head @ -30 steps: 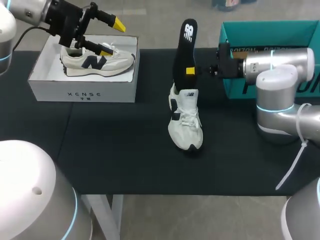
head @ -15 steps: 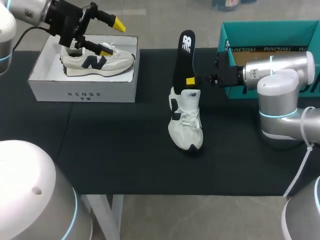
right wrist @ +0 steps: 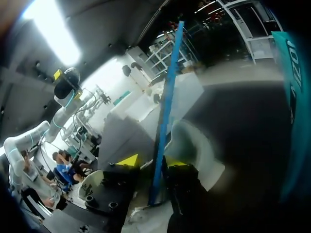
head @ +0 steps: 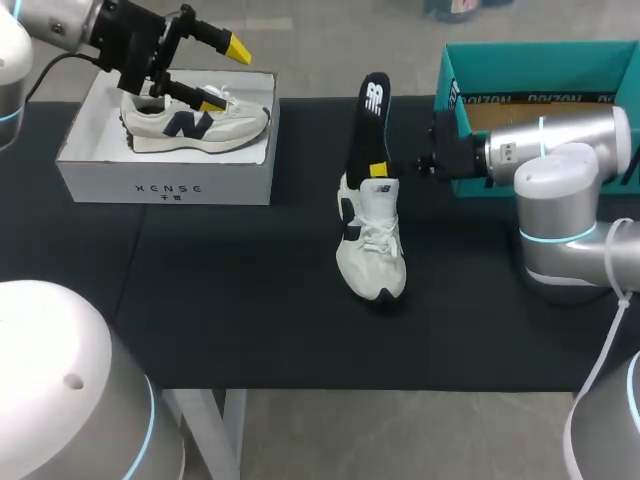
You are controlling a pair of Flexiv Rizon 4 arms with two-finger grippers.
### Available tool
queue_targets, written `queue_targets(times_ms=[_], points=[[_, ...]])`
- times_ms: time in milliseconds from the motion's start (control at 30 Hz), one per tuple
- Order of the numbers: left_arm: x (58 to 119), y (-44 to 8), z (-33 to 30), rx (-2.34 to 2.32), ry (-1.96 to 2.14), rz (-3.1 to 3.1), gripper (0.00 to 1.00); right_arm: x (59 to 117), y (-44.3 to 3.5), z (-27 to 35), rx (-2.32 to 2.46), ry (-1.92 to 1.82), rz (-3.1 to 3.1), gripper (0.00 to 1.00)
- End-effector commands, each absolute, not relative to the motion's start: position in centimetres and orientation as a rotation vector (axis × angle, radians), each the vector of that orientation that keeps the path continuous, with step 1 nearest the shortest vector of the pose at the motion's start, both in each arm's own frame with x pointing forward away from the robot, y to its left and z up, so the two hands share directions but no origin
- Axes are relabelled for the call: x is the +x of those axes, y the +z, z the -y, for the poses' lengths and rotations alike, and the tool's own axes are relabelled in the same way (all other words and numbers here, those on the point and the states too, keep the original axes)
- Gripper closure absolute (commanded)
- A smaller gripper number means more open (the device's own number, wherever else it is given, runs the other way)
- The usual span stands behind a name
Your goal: Take the shoe out of the shoebox, open the shoe tongue, remove and reinsert the insole, then place the shoe into the shoebox
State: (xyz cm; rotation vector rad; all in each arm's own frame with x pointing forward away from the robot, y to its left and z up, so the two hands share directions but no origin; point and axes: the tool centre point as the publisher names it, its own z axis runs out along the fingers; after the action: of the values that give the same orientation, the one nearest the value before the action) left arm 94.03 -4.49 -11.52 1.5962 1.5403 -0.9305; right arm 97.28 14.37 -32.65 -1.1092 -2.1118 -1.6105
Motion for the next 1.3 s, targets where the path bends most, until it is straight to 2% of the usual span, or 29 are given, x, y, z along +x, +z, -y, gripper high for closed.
queue_targets(times_ms=[33,133,200,233,267,300,833,867,900,933,967,1033,1100,1233,1267,1300], points=[[94.0,-11.5,4.5,1.598,-0.927,-1.543,0.0,98.5,-32.4,-14.8,-1.1,-1.601,2.127,0.51],[94.0,-11.5,4.5,1.598,-0.927,-1.543,0.0,99.2,-32.4,-14.8,-1.1,-1.598,2.148,0.53],[94.0,-11.5,4.5,1.598,-0.927,-1.543,0.0,99.6,-32.4,-14.7,-1.114,-1.604,2.155,0.6],[94.0,-11.5,4.5,1.598,-0.927,-1.543,0.0,99.7,-32.4,-14.6,-1.12,-1.606,2.156,0.71],[94.0,-11.5,4.5,1.598,-0.927,-1.543,0.0,99.7,-32.4,-14.6,-1.128,-1.609,2.161,0.9],[94.0,-11.5,4.5,1.598,-0.927,-1.543,0.0,99.6,-32.5,-14.5,-1.129,-1.609,2.161,1.0],[94.0,-11.5,4.5,1.598,-0.927,-1.543,0.0,96.4,-35.2,-14.2,-1.126,-1.498,2.173,1.0],[94.0,-11.5,4.5,1.598,-0.927,-1.543,0.0,96.8,-35.0,-14.2,-1.125,-1.5,2.185,0.71],[94.0,-11.5,4.5,1.598,-0.927,-1.543,0.0,97.2,-34.6,-14.2,-1.115,-1.508,2.195,0.52],[94.0,-11.5,4.5,1.598,-0.927,-1.543,0.0,97.7,-34.2,-14.3,-1.108,-1.519,2.203,0.39],[94.0,-11.5,4.5,1.598,-0.927,-1.543,0.0,98.2,-34.0,-14.4,-1.102,-1.531,2.21,0.31],[94.0,-11.5,4.5,1.598,-0.927,-1.543,0.0,99.4,-33.5,-14.5,-1.084,-1.545,2.227,0.27],[94.0,-11.5,4.5,1.598,-0.927,-1.543,0.0,100.5,-33.2,-14.4,-1.077,-1.553,2.241,0.34],[94.0,-11.5,4.5,1.598,-0.927,-1.543,0.0,102.1,-33.2,-14.3,-1.102,-1.573,2.246,0.65],[94.0,-11.5,4.5,1.598,-0.927,-1.543,0.0,102.2,-33.2,-14.2,-1.104,-1.574,2.247,0.78],[94.0,-11.5,4.5,1.598,-0.927,-1.543,0.0,102.2,-33.3,-14.2,-1.104,-1.573,2.251,1.0]])
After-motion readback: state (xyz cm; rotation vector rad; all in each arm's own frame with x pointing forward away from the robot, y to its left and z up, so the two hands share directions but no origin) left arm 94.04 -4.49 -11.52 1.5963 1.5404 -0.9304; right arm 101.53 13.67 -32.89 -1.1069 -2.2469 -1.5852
